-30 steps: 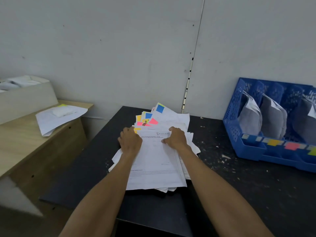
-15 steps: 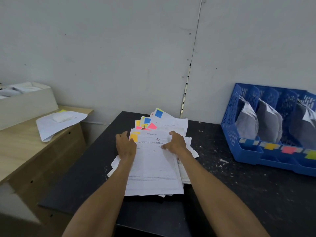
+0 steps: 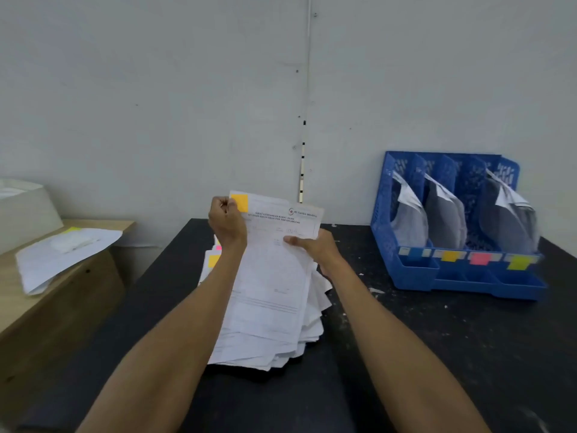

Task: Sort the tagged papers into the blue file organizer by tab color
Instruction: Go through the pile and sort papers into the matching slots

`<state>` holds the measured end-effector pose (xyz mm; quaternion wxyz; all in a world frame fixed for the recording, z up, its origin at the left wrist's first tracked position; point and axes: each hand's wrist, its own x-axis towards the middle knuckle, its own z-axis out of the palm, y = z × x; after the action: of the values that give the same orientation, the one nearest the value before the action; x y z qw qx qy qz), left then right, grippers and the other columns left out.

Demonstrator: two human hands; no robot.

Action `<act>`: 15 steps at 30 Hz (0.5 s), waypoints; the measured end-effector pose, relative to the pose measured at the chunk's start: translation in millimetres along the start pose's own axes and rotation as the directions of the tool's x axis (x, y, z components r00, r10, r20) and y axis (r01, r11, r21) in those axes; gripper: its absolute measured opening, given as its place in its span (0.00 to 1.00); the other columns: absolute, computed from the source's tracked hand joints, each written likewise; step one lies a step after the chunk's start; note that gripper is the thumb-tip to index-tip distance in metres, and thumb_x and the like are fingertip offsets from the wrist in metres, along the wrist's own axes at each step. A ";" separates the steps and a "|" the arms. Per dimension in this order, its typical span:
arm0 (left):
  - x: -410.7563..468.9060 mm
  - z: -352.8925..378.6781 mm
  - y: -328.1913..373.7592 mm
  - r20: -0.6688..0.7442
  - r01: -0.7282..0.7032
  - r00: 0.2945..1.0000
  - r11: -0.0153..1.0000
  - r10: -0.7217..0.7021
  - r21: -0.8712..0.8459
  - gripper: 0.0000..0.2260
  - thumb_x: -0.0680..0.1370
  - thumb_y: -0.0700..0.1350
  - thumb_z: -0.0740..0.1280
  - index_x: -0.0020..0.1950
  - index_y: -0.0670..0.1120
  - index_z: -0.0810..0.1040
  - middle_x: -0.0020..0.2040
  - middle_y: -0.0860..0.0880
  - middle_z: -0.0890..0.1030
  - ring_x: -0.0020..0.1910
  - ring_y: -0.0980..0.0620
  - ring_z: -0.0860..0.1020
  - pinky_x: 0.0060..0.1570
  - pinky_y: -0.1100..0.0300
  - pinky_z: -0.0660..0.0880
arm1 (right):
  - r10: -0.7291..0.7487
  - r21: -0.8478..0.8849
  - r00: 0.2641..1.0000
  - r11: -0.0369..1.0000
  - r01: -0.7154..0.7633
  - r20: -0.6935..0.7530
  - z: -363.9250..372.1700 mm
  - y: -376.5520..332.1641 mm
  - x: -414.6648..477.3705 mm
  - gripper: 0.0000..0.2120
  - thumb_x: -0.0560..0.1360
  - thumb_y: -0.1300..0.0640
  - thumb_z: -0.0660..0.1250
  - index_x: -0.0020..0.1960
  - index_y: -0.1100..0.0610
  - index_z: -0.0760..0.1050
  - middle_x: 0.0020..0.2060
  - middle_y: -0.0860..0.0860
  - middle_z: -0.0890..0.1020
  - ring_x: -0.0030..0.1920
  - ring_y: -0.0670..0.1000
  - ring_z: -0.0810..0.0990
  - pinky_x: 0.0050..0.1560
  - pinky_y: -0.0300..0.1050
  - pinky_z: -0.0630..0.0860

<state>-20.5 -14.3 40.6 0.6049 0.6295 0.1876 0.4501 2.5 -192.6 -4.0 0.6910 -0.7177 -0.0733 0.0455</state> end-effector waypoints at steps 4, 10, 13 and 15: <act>-10.0 56.1 32.1 0.021 0.015 1.000 0.997 -0.013 -0.073 0.04 0.77 0.37 0.62 0.44 0.40 0.75 0.37 0.50 0.76 0.41 0.49 0.73 0.40 0.60 0.68 | -0.044 0.107 0.999 0.993 0.045 -0.013 -50.9 -31.6 -9.2 0.21 0.65 0.61 0.79 0.56 0.59 0.80 0.52 0.54 0.84 0.50 0.52 0.83 0.51 0.49 0.81; -71.8 151.7 85.1 0.155 0.002 0.987 0.980 0.029 -0.198 0.04 0.78 0.38 0.61 0.49 0.41 0.75 0.42 0.49 0.78 0.42 0.50 0.74 0.44 0.60 0.69 | -0.151 0.068 0.951 0.982 0.175 -0.269 -154.5 -82.4 -27.6 0.14 0.67 0.61 0.77 0.51 0.59 0.80 0.45 0.53 0.85 0.46 0.54 0.84 0.45 0.49 0.82; -112.4 191.4 97.6 0.341 -0.037 0.934 0.976 0.110 -0.215 0.16 0.79 0.39 0.62 0.66 0.42 0.69 0.57 0.45 0.78 0.54 0.49 0.76 0.54 0.63 0.70 | -0.272 -0.066 0.840 0.959 0.274 -0.469 -204.6 -105.4 -36.8 0.11 0.69 0.59 0.76 0.50 0.59 0.80 0.43 0.51 0.84 0.43 0.52 0.83 0.43 0.48 0.82; -145.3 216.6 100.6 0.471 -0.051 0.871 0.979 0.140 -0.196 0.23 0.80 0.40 0.62 0.75 0.43 0.60 0.70 0.43 0.71 0.67 0.48 0.70 0.66 0.57 0.67 | -0.386 -0.227 0.717 0.922 0.313 -0.580 -233.0 -120.9 -45.3 0.09 0.72 0.60 0.73 0.50 0.62 0.80 0.42 0.51 0.82 0.40 0.50 0.81 0.41 0.45 0.80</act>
<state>44.1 -276.0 114.6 0.6629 0.6739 -0.0411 0.3236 -8.4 -425.6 124.6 0.6310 -0.7037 0.0188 -0.3261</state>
